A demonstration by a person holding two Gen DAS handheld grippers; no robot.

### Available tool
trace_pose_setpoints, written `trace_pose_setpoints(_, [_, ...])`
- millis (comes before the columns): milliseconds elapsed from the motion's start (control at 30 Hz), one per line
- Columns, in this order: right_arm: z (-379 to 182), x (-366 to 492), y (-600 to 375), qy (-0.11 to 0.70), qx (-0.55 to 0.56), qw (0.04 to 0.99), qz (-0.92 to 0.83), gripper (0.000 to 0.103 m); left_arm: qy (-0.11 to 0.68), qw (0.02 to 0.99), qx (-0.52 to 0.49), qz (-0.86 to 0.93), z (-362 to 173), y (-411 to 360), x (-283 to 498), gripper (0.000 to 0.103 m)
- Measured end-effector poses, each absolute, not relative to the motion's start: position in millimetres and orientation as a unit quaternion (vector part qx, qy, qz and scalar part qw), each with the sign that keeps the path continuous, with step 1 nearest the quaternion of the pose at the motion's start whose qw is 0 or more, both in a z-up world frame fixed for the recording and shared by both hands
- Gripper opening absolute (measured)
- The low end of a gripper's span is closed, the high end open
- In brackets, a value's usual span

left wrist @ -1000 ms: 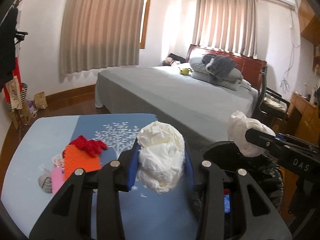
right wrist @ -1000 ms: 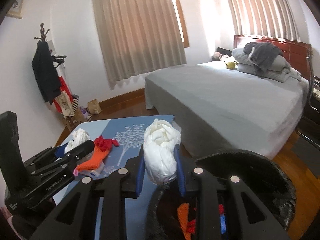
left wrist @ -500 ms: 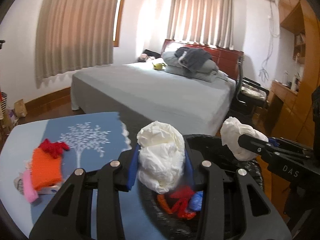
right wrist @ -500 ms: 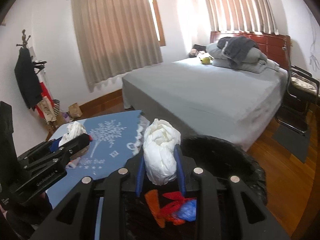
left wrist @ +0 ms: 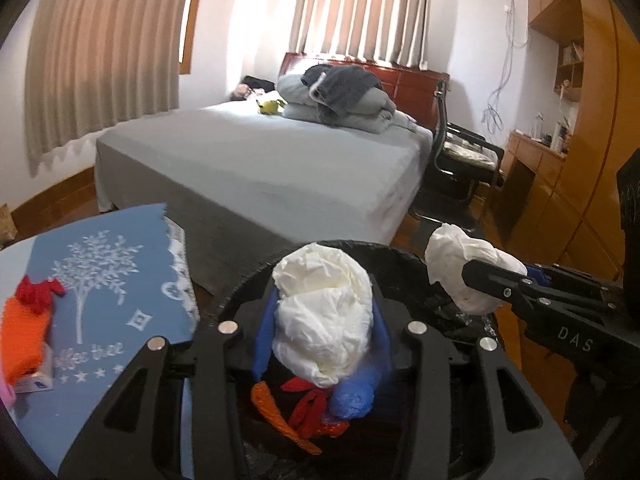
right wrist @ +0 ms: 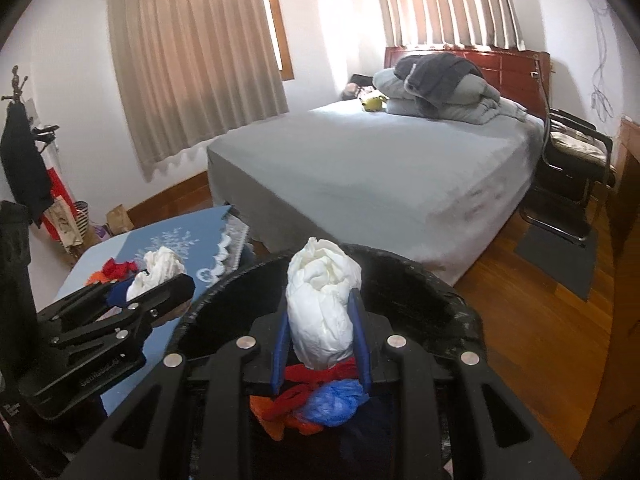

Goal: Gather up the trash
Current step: 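Open both grippers over the bin to drop the white tissues, then move both grippers back to the items on the blanket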

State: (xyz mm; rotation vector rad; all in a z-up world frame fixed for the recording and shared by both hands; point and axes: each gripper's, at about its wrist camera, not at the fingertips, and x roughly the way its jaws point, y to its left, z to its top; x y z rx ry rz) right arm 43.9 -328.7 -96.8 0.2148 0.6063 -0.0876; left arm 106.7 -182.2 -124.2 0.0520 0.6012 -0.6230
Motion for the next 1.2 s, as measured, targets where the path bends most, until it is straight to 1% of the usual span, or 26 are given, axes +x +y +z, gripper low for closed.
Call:
trace_pose_setpoints(33, [-99.5, 44.5, -332.1, 0.301, 0.106, 0.946, -0.048, 0.03, 0.294, 0.906, 0.026, -0.305, -127.1, -184.0, 108.6, 0.05])
trace_pose_setpoints(67, [-102.1, 44.4, -336.2, 0.303, 0.107, 0.946, -0.051, 0.03, 0.297, 0.903, 0.025, -0.308, -130.0, -185.3, 110.3, 0.057])
trace_pose_setpoints(100, [-103.9, 44.6, -338.5, 0.304, 0.107, 0.945, -0.053, 0.03, 0.3, 0.902, 0.026, -0.31, -132.5, -186.1, 111.6, 0.061])
trace_pose_setpoints(200, [-109.0, 45.0, -343.1, 0.31, 0.105, 0.943, -0.059, 0.033, 0.309, 0.899, 0.024, -0.31, -138.3, -185.5, 115.7, 0.067])
trace_pose_setpoints(267, [-110.8, 45.0, -345.2, 0.31, 0.106, 0.943, -0.062, 0.039, 0.31, 0.901, 0.025, -0.304, -139.9, -184.2, 116.2, 0.069])
trace_pose_setpoints(333, [-110.7, 46.5, -347.3, 0.309, 0.107, 0.943, -0.064, 0.043, 0.312, 0.903, 0.024, -0.295, -140.5, -179.3, 119.7, 0.071])
trace_pose_setpoints(433, [-109.8, 46.6, -347.3, 0.307, 0.107, 0.944, -0.065, 0.05, 0.31, 0.909, 0.019, -0.277, -138.3, -168.7, 122.8, 0.077])
trace_pose_setpoints(467, [-109.1, 46.6, -346.6, 0.305, 0.106, 0.944, -0.065, 0.054, 0.308, 0.912, 0.018, -0.271, -136.8, -164.9, 123.7, 0.079])
trace_pose_setpoints(500, [-108.9, 46.6, -346.4, 0.304, 0.105, 0.944, -0.065, 0.056, 0.306, 0.915, 0.017, -0.263, -135.2, -159.7, 124.6, 0.082])
trace_pose_setpoints(533, [-107.9, 46.1, -345.4, 0.302, 0.104, 0.945, -0.066, 0.06, 0.304, 0.918, 0.016, -0.254, -133.1, -153.9, 125.4, 0.083])
trace_pose_setpoints(567, [-107.0, 46.1, -344.6, 0.3, 0.103, 0.946, -0.066, 0.066, 0.302, 0.92, 0.016, -0.248, -130.7, -149.5, 125.6, 0.085])
trace_pose_setpoints(600, [-105.4, 45.9, -343.0, 0.298, 0.102, 0.947, -0.066, 0.07, 0.299, 0.924, 0.016, -0.24, -127.9, -143.4, 126.4, 0.086])
trace_pose_setpoints(667, [-101.5, 45.5, -338.1, 0.291, 0.098, 0.95, -0.066, 0.081, 0.295, 0.929, 0.016, -0.225, -123.1, -131.2, 127.4, 0.087])
trace_pose_setpoints(767, [-95.1, 48.2, -326.8, 0.282, 0.091, 0.953, -0.057, 0.093, 0.288, 0.937, 0.015, -0.198, -116.9, -107.4, 127.8, 0.089])
trace_pose_setpoints(833, [-91.9, 51.1, -317.6, 0.278, 0.09, 0.955, -0.048, 0.097, 0.283, 0.943, 0.015, -0.175, -112.9, -89.6, 125.9, 0.09])
trace_pose_setpoints(1200, [-86.1, 86.5, -246.4, 0.275, 0.075, 0.958, 0.021, 0.097, 0.266, 0.961, 0.017, -0.072, -100.3, -0.4, 115.3, 0.09])
